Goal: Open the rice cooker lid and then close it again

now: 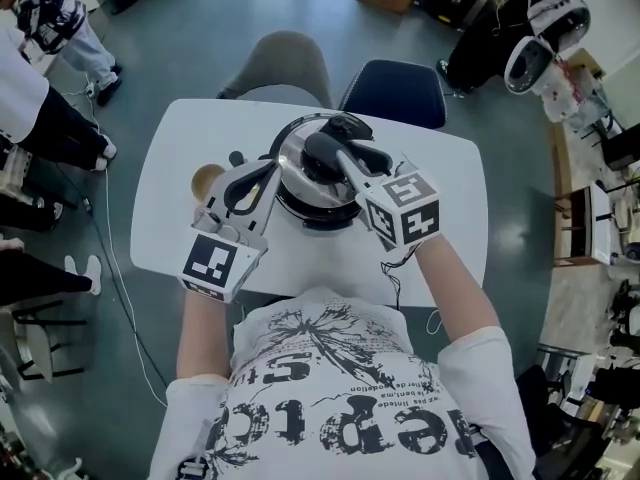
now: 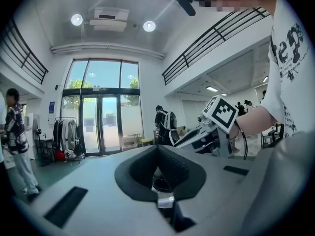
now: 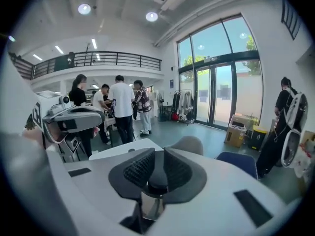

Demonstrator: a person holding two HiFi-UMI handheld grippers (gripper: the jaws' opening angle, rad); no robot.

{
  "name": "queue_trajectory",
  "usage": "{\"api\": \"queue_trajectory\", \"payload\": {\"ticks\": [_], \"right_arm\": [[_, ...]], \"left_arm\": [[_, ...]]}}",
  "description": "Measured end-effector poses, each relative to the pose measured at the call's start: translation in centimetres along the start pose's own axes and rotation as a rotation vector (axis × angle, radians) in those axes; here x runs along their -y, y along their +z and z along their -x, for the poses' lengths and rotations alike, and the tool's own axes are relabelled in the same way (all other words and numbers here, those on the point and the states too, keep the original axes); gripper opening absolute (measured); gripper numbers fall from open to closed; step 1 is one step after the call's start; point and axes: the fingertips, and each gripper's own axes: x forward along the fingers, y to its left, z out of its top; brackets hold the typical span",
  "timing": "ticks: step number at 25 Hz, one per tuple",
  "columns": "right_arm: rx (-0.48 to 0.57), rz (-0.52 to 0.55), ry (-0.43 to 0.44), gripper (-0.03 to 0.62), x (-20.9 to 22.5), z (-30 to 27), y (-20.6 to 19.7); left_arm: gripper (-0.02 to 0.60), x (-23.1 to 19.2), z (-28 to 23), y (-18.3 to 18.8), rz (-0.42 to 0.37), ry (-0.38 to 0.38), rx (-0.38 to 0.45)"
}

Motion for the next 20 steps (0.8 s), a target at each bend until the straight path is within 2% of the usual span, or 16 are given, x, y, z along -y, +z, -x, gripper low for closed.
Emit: {"api": "queue_trajectory", "payload": {"ticks": [4, 10, 20], "right_arm": [[0.083, 0.036, -0.054, 0.012, 0.2, 1.9, 0.2], [0.236, 0.078, -0.066, 0.012, -0.5, 5.1, 0.8], [0.412, 0.125, -0.073, 0.011, -0.6, 7.9, 1.8]], "left_arm": [[0.012, 0.2, -0.2, -0.1, 0.019, 0.008, 0.002], [0.013, 1.1, -0.5, 0.0, 0.022, 0.013, 0.003], [0.012, 1.2, -0.3, 0.1, 0.035, 0.026, -0.010]]}}
